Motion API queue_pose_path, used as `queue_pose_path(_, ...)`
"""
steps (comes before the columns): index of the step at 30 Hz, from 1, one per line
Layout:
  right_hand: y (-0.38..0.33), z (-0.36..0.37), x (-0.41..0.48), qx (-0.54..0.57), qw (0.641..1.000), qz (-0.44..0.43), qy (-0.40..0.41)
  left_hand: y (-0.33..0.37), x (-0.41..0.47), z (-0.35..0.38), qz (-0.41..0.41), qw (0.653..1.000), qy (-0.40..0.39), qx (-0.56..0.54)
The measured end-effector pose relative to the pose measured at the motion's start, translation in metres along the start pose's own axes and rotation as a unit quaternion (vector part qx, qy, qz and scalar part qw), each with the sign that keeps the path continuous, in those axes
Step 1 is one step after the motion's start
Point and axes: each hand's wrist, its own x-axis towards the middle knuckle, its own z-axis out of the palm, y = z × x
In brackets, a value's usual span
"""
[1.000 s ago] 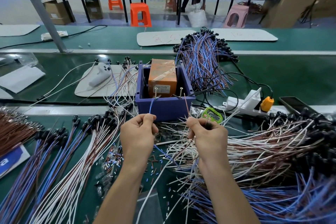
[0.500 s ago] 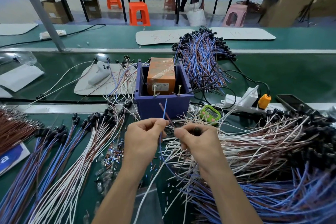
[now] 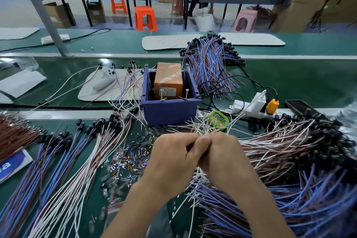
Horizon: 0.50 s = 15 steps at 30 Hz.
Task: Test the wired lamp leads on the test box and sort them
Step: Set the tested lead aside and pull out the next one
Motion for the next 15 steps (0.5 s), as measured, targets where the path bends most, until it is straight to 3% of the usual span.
queue_pose_path(4, 0.006, -0.004, -0.008, 0.114, 0.993, 0.011, 0.007, -0.003, -0.003, 0.012, -0.048, 0.995, 0.061, -0.063)
queue_pose_path(8, 0.011, -0.002, -0.013, 0.210, 0.978, 0.005, -0.004, -0.014, -0.006, 0.016, -0.087, 0.989, 0.119, 0.010)
queue_pose_path(12, 0.011, 0.005, -0.014, 0.258, 0.965, -0.028, -0.034, -0.014, -0.012, 0.019, -0.107, 0.990, 0.090, 0.036)
queue_pose_path(15, 0.010, 0.013, -0.018, 0.328, 0.944, -0.032, -0.030, -0.020, -0.007, 0.016, -0.142, 0.985, 0.054, -0.077)
